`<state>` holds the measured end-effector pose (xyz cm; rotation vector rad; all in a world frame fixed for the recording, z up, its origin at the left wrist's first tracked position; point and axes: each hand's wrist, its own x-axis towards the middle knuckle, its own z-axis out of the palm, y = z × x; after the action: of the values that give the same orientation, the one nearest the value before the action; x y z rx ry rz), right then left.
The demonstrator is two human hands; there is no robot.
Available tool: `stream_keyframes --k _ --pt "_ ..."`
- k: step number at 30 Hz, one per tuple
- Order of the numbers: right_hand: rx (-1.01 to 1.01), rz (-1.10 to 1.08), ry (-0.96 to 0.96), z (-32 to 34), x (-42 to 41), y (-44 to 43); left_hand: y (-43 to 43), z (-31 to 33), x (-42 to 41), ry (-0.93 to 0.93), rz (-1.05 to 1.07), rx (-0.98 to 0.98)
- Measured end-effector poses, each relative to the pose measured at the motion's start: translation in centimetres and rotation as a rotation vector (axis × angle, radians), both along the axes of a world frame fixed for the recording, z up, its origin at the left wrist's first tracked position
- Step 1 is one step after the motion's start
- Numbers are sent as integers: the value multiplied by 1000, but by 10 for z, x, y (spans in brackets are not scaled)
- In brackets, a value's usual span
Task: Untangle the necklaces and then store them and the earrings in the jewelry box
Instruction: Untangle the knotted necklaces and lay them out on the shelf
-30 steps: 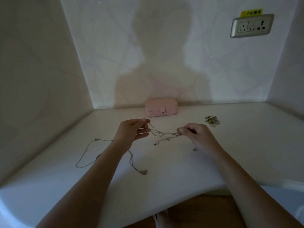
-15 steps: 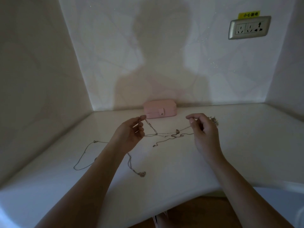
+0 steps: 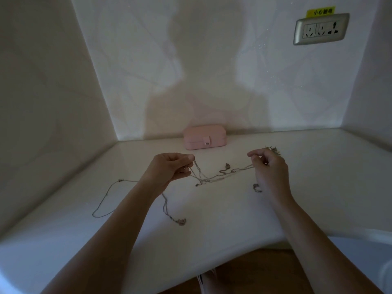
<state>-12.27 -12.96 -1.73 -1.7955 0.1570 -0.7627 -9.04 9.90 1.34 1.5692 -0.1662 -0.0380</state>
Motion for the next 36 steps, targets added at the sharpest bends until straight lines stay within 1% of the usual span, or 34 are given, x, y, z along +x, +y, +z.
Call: stream_keyframes --k 3,5,9,13,14,15,17,20,22,24,27,28,30,32,34,36 --pt "-1 -19 12 0 -1 -2 2 0 0 7 43 122" --pt "4 -31 21 0 0 -3 5 2 0 79 -9 77" --pt "4 -46 35 -1 2 -4 10 7 2 199 -119 -172" --pt "0 -50 51 -1 2 -4 13 12 6 253 -150 -645" --pt "5 -49 58 -1 2 -4 13 13 7 261 -139 -726" --pt "7 -46 62 -2 2 -3 13 12 8 266 -120 -775" --pt "-15 -40 70 -3 4 -3 13 10 11 284 -97 -811" --pt "-88 34 177 -6 6 -3 12 9 9 334 -150 -752" --pt "-182 111 284 -8 4 -1 11 11 5 305 -159 -623" --pt "-304 167 340 -8 2 1 8 14 -1 208 -113 -425" --pt "-460 211 311 -9 -1 8 4 21 -12 20 -77 -68" --pt "-497 226 265 -10 -3 12 3 24 -16 -18 -93 -6" --pt "-529 306 161 -12 -4 24 2 32 -23 -55 -160 19" --pt "-454 489 145 -9 -6 39 4 39 -28 -73 -246 -16" --pt "-278 686 216 -3 -5 58 7 44 -31 -88 -322 -50" --pt "-113 785 317 3 -1 73 13 47 -33 -103 -369 -85"
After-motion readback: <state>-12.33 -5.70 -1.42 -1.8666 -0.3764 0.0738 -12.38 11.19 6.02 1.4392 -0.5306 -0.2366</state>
